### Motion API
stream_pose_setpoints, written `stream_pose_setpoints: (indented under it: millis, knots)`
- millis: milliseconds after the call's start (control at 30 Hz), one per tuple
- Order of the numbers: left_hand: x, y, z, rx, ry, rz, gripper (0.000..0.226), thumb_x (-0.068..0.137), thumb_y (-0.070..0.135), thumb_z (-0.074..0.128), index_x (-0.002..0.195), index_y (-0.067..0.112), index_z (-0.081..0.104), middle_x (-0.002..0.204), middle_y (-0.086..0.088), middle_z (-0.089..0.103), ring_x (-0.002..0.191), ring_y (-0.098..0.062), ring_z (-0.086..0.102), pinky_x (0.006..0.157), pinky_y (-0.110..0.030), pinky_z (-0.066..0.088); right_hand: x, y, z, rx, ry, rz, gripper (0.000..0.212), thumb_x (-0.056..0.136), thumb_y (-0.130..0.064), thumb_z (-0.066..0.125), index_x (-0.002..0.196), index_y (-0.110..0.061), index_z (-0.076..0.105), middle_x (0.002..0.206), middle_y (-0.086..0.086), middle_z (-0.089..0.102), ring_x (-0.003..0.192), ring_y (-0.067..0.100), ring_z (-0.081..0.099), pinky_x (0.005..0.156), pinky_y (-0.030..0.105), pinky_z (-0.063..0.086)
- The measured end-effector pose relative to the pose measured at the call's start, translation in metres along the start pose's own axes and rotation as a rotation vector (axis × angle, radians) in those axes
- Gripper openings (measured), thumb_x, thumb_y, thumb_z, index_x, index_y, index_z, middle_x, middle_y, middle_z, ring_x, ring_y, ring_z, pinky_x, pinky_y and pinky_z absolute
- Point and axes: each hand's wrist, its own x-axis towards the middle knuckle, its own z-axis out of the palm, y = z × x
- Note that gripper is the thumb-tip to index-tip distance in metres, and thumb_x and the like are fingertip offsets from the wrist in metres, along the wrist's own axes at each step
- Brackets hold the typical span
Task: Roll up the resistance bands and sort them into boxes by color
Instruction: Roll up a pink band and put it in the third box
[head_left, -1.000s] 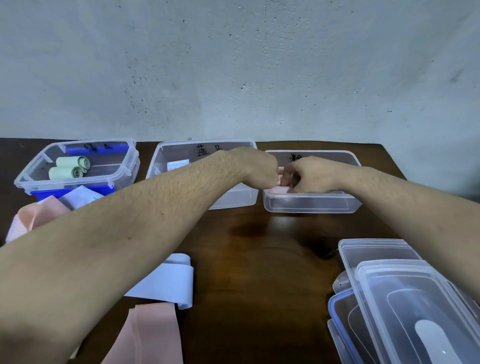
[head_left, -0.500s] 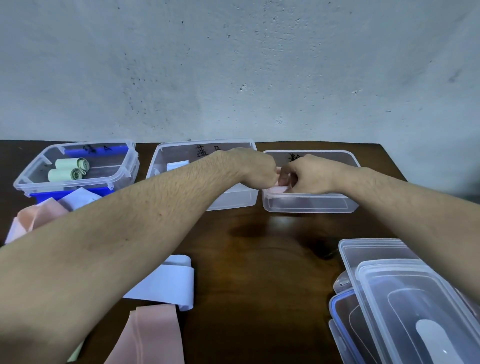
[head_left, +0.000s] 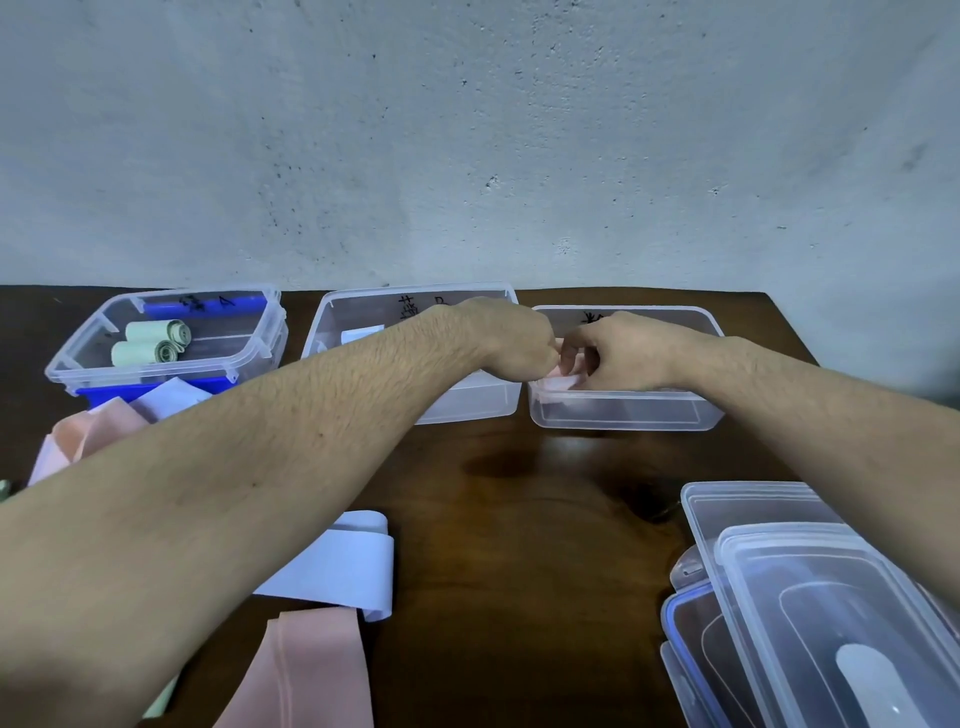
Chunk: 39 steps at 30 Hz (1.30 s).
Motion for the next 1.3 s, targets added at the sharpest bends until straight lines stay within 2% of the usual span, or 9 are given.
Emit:
stream_pose_setpoints:
  millis: [333,467,667,833,967,1033,1100,1167,1300]
  knots:
    - [-0.004,0.001,-0.004,0.011,0.014,-0.021,0.039,0.095,0.033,0.029,0.097,0.026,0.068,0.108,0.008,0.067,0.096,-0.015,0.061,0.073,-0.034,0.049,-0.005,0.006,-0.004,0.077,0.068,0.019,0.026,0.082,-0.043,0.075,0.101,-0.027,0.067,0.081,-0.010,0.062,0.073,0.007,0.059,0.061,0.022,0.043]
    - [-0.017,0.002,-0.012,-0.003,0.034,-0.028,0.044,0.097,0.038,0.026,0.111,0.027,0.067,0.124,0.008,0.061,0.111,-0.018,0.057,0.091,-0.041,0.050,-0.008,0.006,-0.011,0.160,0.156,0.014,0.023,0.085,-0.050,0.069,0.090,-0.027,0.069,0.080,-0.006,0.068,0.077,0.014,0.063,0.069,0.031,0.051]
    - [-0.053,0.001,-0.019,-0.042,0.171,-0.050,0.047,0.086,0.041,0.026,0.107,0.030,0.066,0.112,0.007,0.064,0.102,-0.020,0.061,0.085,-0.040,0.052,-0.022,-0.010,-0.025,0.217,0.243,-0.028,0.011,0.091,-0.040,0.064,0.090,-0.031,0.069,0.065,-0.019,0.060,0.063,-0.004,0.054,0.060,0.018,0.040]
    - [-0.107,-0.005,-0.009,-0.118,0.323,-0.018,0.036,0.095,0.038,0.041,0.123,0.038,0.064,0.132,0.015,0.059,0.115,-0.014,0.057,0.093,-0.033,0.048,-0.039,-0.047,-0.026,0.254,0.227,-0.075,0.010,0.094,-0.030,0.061,0.094,-0.033,0.071,0.068,-0.017,0.061,0.061,-0.003,0.053,0.058,0.008,0.039]
    - [-0.145,-0.015,0.014,-0.165,0.342,-0.032,0.034,0.095,0.040,0.045,0.125,0.039,0.063,0.134,0.017,0.058,0.121,-0.010,0.055,0.089,-0.026,0.044,-0.056,-0.089,-0.016,0.214,0.157,-0.117,0.018,0.097,-0.031,0.054,0.098,-0.031,0.072,0.079,-0.012,0.068,0.073,0.003,0.062,0.070,0.024,0.050]
    - [-0.162,-0.020,0.027,-0.194,0.311,-0.054,0.034,0.096,0.041,0.046,0.126,0.039,0.062,0.136,0.020,0.054,0.121,-0.007,0.052,0.089,-0.024,0.041,-0.061,-0.109,-0.008,0.185,0.115,-0.130,0.019,0.097,-0.030,0.053,0.097,-0.030,0.072,0.079,-0.013,0.067,0.073,0.000,0.061,0.069,0.020,0.049]
    - [-0.181,-0.022,0.042,-0.212,0.312,-0.062,0.033,0.096,0.042,0.047,0.125,0.039,0.062,0.133,0.022,0.054,0.118,-0.005,0.053,0.085,-0.023,0.040,-0.065,-0.130,0.003,0.162,0.086,-0.143,0.017,0.095,-0.029,0.055,0.090,-0.029,0.071,0.075,-0.015,0.064,0.068,-0.004,0.056,0.063,0.015,0.044]
    - [-0.199,-0.026,0.058,-0.207,0.315,-0.068,0.031,0.096,0.043,0.048,0.122,0.038,0.063,0.123,0.022,0.057,0.107,-0.005,0.055,0.081,-0.024,0.046,-0.066,-0.149,0.015,0.131,0.061,-0.150,0.017,0.091,-0.031,0.057,0.077,-0.030,0.066,0.069,-0.015,0.062,0.066,0.001,0.054,0.065,0.021,0.044]
    - [-0.230,-0.031,0.091,-0.271,0.291,-0.091,0.025,0.093,0.044,0.054,0.113,0.034,0.065,0.100,0.019,0.054,0.089,-0.005,0.055,0.076,-0.031,0.051,-0.059,-0.180,0.043,0.071,0.021,-0.142,0.039,0.091,-0.047,0.060,0.062,-0.021,0.053,0.057,-0.009,0.052,0.056,0.009,0.046,0.060,0.031,0.042]
